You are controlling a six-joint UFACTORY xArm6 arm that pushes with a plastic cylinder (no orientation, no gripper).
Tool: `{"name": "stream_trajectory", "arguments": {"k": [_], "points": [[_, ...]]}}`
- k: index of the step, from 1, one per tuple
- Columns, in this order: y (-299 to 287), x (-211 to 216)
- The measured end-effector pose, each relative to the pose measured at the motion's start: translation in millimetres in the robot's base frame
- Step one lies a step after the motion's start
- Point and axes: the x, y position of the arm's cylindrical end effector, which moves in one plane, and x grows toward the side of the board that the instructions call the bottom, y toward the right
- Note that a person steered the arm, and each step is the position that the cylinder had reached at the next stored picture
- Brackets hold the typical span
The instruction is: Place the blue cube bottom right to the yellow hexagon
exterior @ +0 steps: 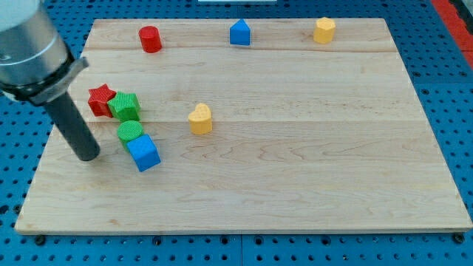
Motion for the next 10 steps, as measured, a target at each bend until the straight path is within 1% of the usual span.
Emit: {"name": "stream_trajectory", "arguments": {"k": [2,3,4,5,6,7,8,9,10], "points": [[170.3,1.2],[201.4,-33.1],[222.0,-58.7],[217.2,-77.6],[178.4,-99.1],[257.3,-108.0],[351.1,-107.9],[373.0,-107.9],[361.7,-110.5]]}}
